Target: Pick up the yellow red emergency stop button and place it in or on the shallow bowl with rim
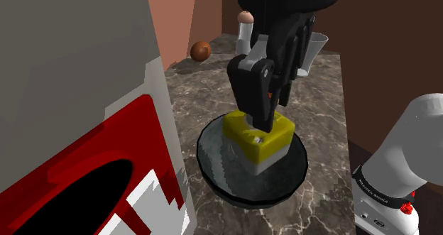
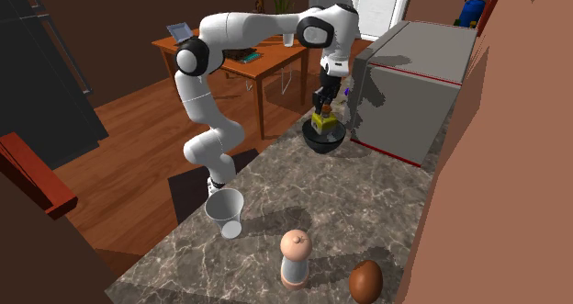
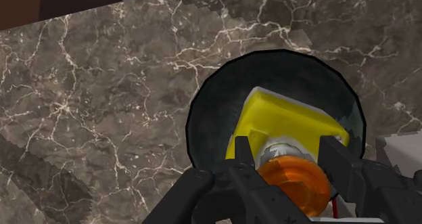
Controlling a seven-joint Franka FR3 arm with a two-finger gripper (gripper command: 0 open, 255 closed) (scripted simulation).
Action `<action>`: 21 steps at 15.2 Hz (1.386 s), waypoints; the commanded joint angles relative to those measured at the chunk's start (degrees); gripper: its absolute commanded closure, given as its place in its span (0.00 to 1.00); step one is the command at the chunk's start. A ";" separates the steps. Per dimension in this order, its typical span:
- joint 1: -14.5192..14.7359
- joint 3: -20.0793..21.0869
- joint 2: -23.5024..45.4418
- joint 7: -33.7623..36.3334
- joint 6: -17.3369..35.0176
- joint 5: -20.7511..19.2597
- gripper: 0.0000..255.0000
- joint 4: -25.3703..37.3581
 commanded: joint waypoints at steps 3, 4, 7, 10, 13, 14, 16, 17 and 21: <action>0.04 0.02 -0.10 0.00 0.22 0.06 1.00 -0.27; 0.04 0.02 -0.10 0.00 0.22 0.06 1.00 -0.27; 0.04 0.02 -0.11 0.00 0.22 0.06 0.00 -0.27; 0.04 0.02 -0.11 0.00 0.22 0.06 0.00 -0.27; -0.28 0.25 0.98 0.51 -1.58 -0.44 0.00 2.51; -0.61 0.57 2.17 1.09 -3.40 -0.97 0.00 5.40; -1.18 1.41 4.64 2.31 -6.73 -2.07 0.00 10.90; -1.18 1.41 4.64 2.31 -6.73 -2.07 0.00 10.90; -1.18 1.41 4.64 2.31 -6.73 -2.07 0.00 10.90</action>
